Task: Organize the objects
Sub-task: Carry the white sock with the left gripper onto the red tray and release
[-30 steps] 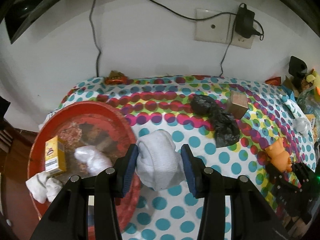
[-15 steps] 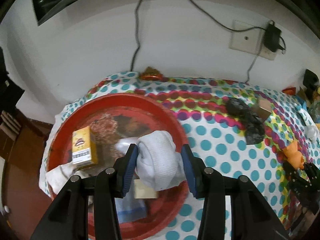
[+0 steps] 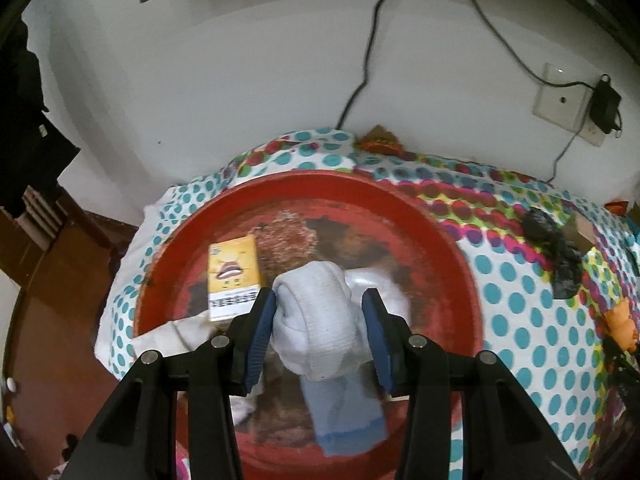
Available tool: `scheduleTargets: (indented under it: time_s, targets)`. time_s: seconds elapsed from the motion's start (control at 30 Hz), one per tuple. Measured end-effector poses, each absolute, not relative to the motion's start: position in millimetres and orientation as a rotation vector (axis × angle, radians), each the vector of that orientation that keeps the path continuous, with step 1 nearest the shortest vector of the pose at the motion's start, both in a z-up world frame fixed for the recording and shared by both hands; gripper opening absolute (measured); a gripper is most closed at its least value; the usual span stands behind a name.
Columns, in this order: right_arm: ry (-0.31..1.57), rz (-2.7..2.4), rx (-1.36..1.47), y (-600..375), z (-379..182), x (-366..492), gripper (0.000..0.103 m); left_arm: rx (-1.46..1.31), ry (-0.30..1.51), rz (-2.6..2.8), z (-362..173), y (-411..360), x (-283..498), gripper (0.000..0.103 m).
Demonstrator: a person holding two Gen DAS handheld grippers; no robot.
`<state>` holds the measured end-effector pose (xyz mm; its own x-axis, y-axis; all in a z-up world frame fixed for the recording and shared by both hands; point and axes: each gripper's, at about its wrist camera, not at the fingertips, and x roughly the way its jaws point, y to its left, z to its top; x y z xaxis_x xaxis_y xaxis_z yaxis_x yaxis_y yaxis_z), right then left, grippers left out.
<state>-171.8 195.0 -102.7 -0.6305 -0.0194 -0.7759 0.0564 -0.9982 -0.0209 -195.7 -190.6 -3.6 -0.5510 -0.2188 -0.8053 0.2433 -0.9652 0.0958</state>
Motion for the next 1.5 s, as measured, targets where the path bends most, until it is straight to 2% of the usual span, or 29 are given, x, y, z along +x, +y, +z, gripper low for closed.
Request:
scheduleTargets:
  time_s: [0.47, 1.17, 1.37, 1.5]
  targets:
    - [0.098, -2.805, 1.336, 192.9, -103.0, -172.2, 0.045, 1.368, 0.123, -2.48, -34.8, -235.2, -194.4, 0.042]
    - [0.128, -2.814, 1.341, 189.4, -102.9, -172.1, 0.045, 1.385, 0.092, -2.486, -53.0, -237.4, -195.5, 0.046]
    - [0.131, -2.814, 1.341, 188.6, -102.8, -172.3, 0.045, 1.366, 0.068, -2.5, -50.3, -234.9, -192.8, 0.062]
    - [0.131, -2.814, 1.342, 188.0, -102.7, -172.3, 0.045, 1.36, 0.067, -2.506, -47.3, -235.5, -191.0, 0.065]
